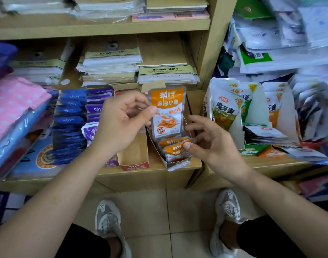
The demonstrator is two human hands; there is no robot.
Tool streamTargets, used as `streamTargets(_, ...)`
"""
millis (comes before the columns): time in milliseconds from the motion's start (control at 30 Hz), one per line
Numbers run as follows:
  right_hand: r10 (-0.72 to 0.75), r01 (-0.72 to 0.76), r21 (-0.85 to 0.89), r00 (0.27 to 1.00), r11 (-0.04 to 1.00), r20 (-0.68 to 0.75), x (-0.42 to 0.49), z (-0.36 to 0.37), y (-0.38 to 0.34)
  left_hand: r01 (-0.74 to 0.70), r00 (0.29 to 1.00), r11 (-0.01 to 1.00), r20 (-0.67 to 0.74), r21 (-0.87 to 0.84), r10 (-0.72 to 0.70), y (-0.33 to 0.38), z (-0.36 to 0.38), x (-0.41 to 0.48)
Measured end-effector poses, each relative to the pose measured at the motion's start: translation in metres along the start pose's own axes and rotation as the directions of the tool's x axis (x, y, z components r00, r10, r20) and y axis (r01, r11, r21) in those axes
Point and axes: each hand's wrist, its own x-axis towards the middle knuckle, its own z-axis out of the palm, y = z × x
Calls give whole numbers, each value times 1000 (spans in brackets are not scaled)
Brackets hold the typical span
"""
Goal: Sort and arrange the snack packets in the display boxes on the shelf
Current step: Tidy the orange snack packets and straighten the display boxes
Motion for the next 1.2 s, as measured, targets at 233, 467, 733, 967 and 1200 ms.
streamTargets(233,-49,54,-107,998,993,41,-2,-2,-2,59,816,968,548,242,-187,-23,4,-16)
streamTargets(467,-136,182,-405,981,896,141,-3,-7,-9,11,961,955,261,298,-93,-28,-1,-14)
streamTargets(733,-181,271,-391,951,880,251,-1,-17,-11,-78,972,898,232,433,-27,-40,7,-3)
streamTargets(967,-182,241,-374,965,896,187,-9,-10,-9,-13,854,985,514,173,-79,-20,-2,-6)
streamTargets(1200,-121,165,-357,983,920,141,-10,-11,-12,-89,957,843,281,530,-76,-35,-5,5)
